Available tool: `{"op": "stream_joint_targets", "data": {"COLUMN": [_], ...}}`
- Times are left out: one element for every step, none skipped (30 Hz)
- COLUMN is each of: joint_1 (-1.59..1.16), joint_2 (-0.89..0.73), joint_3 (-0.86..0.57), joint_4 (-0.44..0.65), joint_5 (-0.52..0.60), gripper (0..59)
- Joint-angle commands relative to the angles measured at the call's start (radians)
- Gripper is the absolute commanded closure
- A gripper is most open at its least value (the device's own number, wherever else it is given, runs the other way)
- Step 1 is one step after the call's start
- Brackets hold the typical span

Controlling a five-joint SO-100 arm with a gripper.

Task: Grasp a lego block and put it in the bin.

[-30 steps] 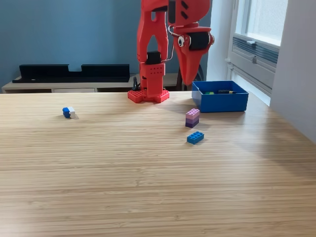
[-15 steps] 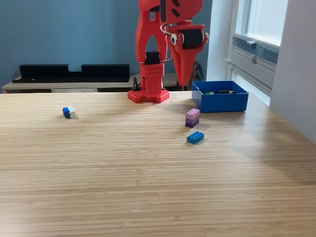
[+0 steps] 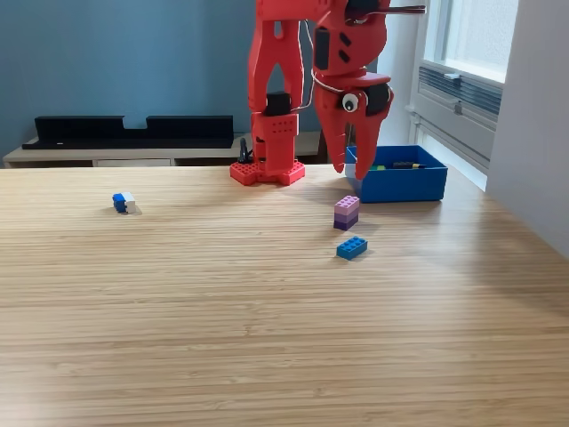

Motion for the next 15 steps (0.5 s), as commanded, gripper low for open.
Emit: {"op": "stream_joint_targets", "data": {"joint_1": [-0.046, -0.054, -0.061, -0.069, -0.075, -0.081, -0.087, -0.094, -0.097, -0.101, -0.104, -0.107, -0.11, -0.115, -0.12], "joint_2": [0.094, 0.095, 0.097, 0.097, 0.097, 0.097, 0.097, 0.092, 0.092, 0.092, 0.092, 0.092, 0.092, 0.092, 0.092], "joint_3": [0.015, 0.031, 0.044, 0.06, 0.074, 0.087, 0.098, 0.106, 0.11, 0.11, 0.11, 0.11, 0.11, 0.11, 0.109], "joint_4": [-0.011, -0.011, -0.011, -0.011, -0.011, -0.011, -0.011, -0.011, -0.011, -0.011, -0.012, -0.012, -0.012, -0.012, -0.012], "joint_5": [-0.025, -0.034, -0.043, -0.052, -0.061, -0.071, -0.078, -0.083, -0.087, -0.087, -0.087, -0.089, -0.091, -0.091, -0.091], "gripper": [39.1, 38.4, 37.9, 37.2, 36.6, 36.0, 35.5, 35.4, 35.2, 35.1, 35.1, 35.1, 35.0, 35.0, 34.9]}}
